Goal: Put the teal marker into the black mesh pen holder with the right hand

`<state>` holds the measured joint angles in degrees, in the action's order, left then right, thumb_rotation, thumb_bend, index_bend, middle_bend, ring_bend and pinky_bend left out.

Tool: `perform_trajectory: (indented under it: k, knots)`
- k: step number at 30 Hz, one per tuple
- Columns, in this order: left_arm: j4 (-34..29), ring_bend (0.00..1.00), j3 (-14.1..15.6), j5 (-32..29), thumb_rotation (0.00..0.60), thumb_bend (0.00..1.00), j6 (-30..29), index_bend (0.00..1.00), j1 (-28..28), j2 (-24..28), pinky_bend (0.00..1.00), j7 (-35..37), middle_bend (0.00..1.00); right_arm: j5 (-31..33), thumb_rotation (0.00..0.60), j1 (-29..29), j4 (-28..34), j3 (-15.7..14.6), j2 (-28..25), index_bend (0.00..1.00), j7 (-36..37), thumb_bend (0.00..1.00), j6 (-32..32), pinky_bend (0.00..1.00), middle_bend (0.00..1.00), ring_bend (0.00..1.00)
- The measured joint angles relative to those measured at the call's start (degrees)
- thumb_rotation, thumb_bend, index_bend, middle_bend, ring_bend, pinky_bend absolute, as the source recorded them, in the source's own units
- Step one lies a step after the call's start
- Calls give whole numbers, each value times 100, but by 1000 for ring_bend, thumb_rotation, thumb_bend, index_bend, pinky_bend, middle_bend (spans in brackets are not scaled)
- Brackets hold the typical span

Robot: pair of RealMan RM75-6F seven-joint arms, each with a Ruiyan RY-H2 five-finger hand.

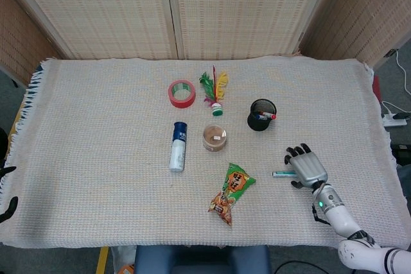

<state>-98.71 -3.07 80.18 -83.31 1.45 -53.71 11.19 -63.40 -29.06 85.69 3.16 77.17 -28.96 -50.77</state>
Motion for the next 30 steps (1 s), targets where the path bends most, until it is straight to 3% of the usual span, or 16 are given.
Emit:
perform_trajectory:
  k: [11,30]
  knots:
    - [65,0,-16,-77,600,386,87,199,13,-5,113,109,44,-21,600,-167,-442,-1,410,441,83,122,13,87,150,190]
    - [97,0,-17,-92,600,387,148,200,27,-3,113,196,44,-202,600,-300,-1063,-49,951,632,432,126,38,154,225,262]
